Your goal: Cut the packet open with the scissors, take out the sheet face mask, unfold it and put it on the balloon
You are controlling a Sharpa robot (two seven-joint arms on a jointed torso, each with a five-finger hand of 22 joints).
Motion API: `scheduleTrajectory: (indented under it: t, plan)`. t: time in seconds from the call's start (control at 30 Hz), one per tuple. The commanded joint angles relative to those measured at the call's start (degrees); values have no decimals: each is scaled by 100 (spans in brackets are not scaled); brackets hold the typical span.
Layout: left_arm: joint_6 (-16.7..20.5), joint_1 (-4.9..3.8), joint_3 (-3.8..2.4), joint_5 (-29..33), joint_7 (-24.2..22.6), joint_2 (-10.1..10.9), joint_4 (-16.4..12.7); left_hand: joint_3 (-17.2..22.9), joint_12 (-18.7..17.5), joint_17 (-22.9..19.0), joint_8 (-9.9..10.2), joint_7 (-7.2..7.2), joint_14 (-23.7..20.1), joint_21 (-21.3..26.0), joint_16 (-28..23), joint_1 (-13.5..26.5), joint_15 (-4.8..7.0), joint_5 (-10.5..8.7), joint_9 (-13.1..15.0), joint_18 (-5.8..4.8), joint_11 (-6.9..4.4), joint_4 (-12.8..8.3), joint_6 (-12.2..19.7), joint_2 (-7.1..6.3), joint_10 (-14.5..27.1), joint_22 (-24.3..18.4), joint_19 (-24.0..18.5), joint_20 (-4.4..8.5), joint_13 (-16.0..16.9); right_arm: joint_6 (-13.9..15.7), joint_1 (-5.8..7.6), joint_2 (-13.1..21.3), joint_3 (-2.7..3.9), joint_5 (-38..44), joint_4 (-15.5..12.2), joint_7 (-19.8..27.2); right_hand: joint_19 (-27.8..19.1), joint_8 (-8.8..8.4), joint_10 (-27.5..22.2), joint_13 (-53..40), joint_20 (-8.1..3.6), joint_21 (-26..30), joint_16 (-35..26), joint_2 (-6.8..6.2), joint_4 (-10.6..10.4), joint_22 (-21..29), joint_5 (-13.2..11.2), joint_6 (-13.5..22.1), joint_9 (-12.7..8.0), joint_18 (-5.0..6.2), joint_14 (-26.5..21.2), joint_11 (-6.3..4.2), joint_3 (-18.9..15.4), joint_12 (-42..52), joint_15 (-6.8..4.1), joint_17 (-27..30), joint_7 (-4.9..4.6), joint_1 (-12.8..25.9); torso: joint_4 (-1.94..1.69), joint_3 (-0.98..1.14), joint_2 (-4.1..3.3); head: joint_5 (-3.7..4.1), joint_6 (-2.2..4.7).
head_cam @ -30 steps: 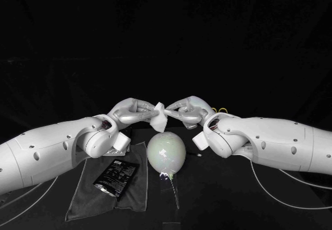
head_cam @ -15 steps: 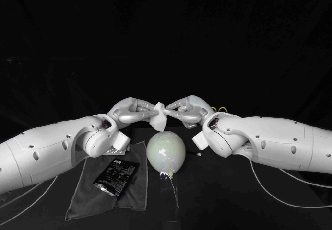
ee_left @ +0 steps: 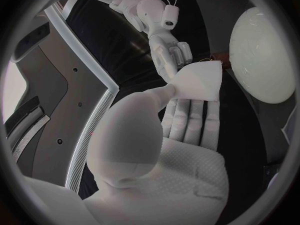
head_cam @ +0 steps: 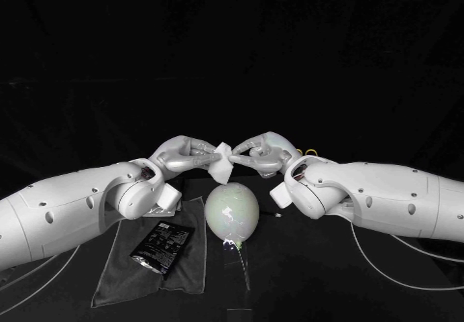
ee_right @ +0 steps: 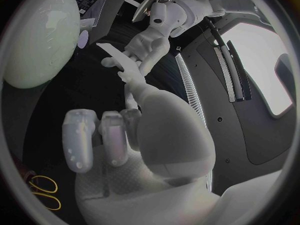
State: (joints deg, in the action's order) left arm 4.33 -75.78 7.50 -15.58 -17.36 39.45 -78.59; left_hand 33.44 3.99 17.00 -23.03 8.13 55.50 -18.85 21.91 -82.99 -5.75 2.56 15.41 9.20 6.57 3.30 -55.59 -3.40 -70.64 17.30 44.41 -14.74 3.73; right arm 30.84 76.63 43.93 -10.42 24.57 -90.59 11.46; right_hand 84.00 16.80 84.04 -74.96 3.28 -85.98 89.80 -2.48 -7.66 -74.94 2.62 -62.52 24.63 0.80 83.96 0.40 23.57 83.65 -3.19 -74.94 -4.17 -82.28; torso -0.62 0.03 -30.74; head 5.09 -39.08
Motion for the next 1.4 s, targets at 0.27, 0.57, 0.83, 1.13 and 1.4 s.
scheduleTrajectory:
  t: [0.27, 0.57, 0.83, 1.13, 1.4]
  plan:
    - [-26, -6, -10, -4, -18, 10, 24, 8, -25, 18, -31, -8, -44, -66, 25, 34, 9, 21, 496, -2, 4, -50, 7, 49, -3, 37, -53, -7, 6, 91, -1, 65, 5, 104, -14, 63, 404, 201, 308, -1105, -54, -26, 20, 9, 67, -1387, 18, 117, 333, 10, 604, -62, 226, 25, -43, -1506, 12, 91, 5, 1, -2, -4, -9]
    - [-19, -6, -9, -22, 8, 10, 27, 15, -25, 25, -31, -6, -46, -83, 27, 42, 10, 21, 507, -5, 4, -64, 9, 52, -3, 54, -63, -4, 6, 85, -1, 105, 8, 93, -12, 64, 406, 235, 309, -1104, -56, -28, 20, -4, 79, -1388, 18, 132, 363, 9, 604, -65, 262, 23, -45, -1506, 15, 118, 3, 2, 0, -5, -16]
    - [-13, -6, -9, -29, 19, 7, 30, 25, -25, 37, -30, -4, -52, -116, 31, 58, 9, 21, 524, -10, 5, -88, 13, 56, -2, 86, -77, 2, 6, 70, -1, 123, 10, 66, -6, 70, 399, 269, 305, -1098, -58, -15, 20, -24, 96, -1384, 18, 153, 395, 12, 604, -67, 301, 11, -47, -1506, 17, 147, 2, 1, 1, -7, -17]
    - [-5, -6, -9, -25, 22, 3, 35, 36, -27, 81, -22, -7, -11, -283, 63, 119, 22, 21, 581, 3, 6, -157, 27, 80, 4, 223, -57, 40, 5, 28, -1, 136, 11, 25, -3, 77, 382, 294, 274, -1056, -58, 18, 20, -47, 103, -1373, 19, 208, 426, 20, 604, -62, 344, -55, -45, -1506, 10, 197, 3, 0, 0, -2, -19]
    - [5, -6, -9, 1, 18, -5, 28, 41, -30, 132, -11, -6, 148, -414, 139, 162, 66, 20, 625, 7, -2, -206, 40, 105, 16, 337, -64, 68, 4, -143, 0, 130, 11, -60, 0, 35, 215, 56, 22, -772, 9, 333, 20, -137, -26, -1274, 21, 735, 365, 87, 604, 96, 313, -521, 74, -1506, -186, 498, -1, 0, 0, -3, -25]
